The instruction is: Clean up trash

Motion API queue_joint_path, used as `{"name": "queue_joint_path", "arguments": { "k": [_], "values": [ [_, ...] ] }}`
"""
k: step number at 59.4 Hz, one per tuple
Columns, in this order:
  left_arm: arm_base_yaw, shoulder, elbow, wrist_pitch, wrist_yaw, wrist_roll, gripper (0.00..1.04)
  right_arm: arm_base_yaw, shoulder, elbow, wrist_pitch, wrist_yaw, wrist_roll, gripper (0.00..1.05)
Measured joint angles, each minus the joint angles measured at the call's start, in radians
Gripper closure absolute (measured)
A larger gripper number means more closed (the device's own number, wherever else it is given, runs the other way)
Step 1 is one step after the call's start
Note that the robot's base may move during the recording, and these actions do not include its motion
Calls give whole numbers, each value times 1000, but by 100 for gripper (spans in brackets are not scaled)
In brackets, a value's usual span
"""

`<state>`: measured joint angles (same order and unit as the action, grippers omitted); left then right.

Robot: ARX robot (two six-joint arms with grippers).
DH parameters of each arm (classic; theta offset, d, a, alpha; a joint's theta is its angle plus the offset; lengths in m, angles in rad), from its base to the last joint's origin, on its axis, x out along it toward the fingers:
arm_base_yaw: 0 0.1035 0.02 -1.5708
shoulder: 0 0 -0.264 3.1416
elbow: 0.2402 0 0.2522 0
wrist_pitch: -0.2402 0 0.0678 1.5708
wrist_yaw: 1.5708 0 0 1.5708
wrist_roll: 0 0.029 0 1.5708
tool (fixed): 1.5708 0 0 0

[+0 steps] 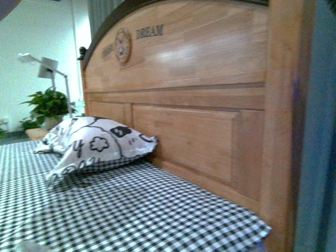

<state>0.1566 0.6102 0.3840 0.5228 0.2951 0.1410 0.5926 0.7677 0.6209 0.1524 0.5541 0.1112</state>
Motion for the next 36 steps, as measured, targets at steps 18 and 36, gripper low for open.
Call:
{"name": "queue_joint_path", "arguments": {
  "k": [18, 36],
  "values": [
    [0, 1, 0, 0, 0, 0, 78, 0, 0, 0, 0, 0, 0, 85],
    [5, -4, -1, 0, -16, -4, 78, 6, 5, 0, 0, -13, 0, 85]
  ]
}}
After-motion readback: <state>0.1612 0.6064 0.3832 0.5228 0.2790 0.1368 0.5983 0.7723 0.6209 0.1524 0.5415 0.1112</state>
